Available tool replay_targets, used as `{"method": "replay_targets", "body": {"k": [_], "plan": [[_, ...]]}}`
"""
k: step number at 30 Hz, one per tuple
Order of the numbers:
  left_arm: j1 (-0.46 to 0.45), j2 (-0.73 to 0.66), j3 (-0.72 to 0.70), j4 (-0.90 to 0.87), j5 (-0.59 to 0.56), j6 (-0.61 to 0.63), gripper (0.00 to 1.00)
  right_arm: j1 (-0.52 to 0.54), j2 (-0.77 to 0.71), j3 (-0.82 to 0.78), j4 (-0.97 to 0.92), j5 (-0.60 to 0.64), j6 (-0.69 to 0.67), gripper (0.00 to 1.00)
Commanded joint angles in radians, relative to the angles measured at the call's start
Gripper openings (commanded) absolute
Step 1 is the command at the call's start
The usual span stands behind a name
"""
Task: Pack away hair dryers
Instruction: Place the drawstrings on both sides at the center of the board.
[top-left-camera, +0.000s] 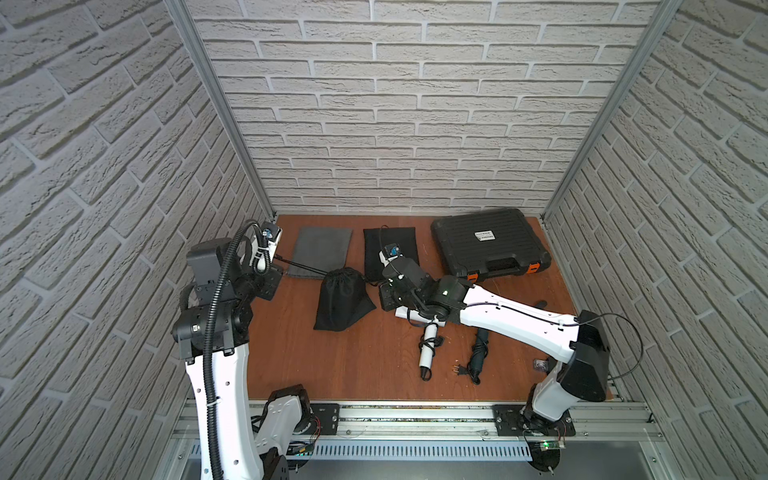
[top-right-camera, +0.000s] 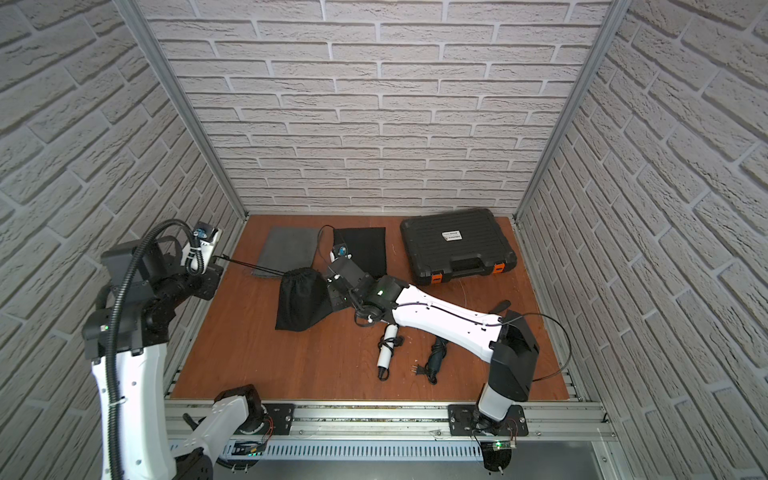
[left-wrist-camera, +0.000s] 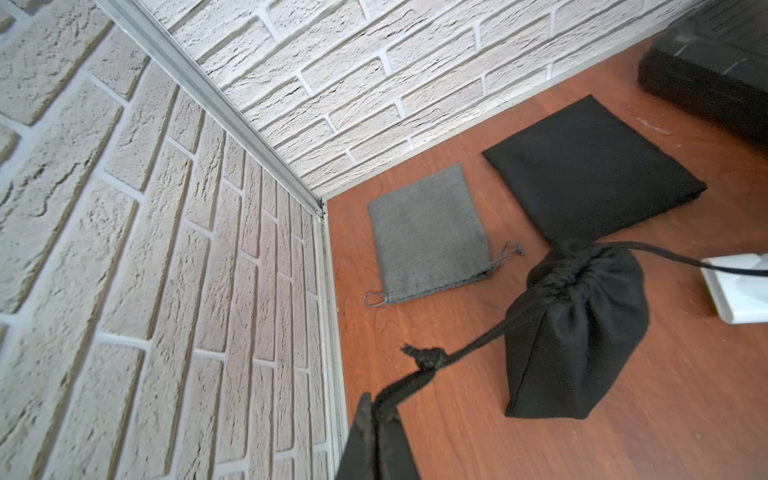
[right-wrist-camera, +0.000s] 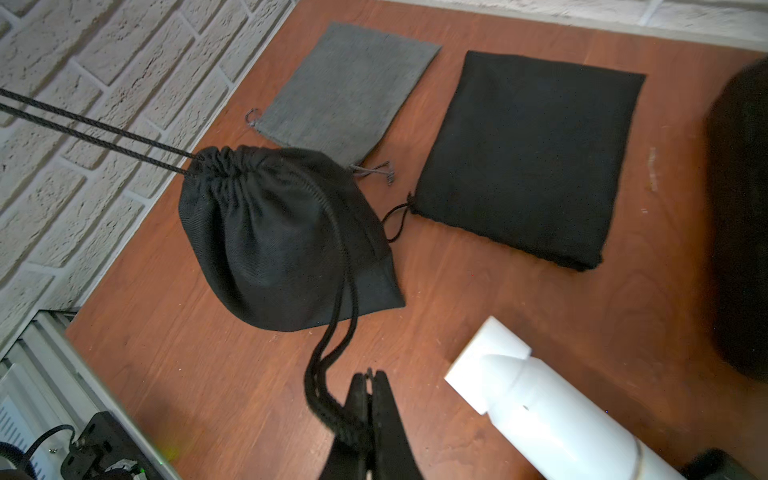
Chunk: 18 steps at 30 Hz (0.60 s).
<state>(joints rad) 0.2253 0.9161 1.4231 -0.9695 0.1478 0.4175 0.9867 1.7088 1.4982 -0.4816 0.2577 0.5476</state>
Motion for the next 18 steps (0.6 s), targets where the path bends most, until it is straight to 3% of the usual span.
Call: {"method": "replay_targets", "body": {"k": [1,6,10,18], "plan": [[0.004,-0.006,-0.019,0.023,0.059,-0.034,0.00,0.007,0.062,0.031,0.044,-0.069,0.034,0.03],[-0.001,-0.062,-0.021,-0.045,0.163,-0.025,0.00,0.000,0.205,0.124,0.040,-0.092,0.036,0.03],[-0.002,-0.077,-0.013,-0.132,0.163,-0.016,0.00,-0.014,0.316,0.206,0.077,-0.141,0.049,0.03],[-0.005,-0.129,-0.046,-0.337,0.265,0.122,0.00,-0.031,0.481,0.362,0.167,-0.306,0.040,0.03]]}}
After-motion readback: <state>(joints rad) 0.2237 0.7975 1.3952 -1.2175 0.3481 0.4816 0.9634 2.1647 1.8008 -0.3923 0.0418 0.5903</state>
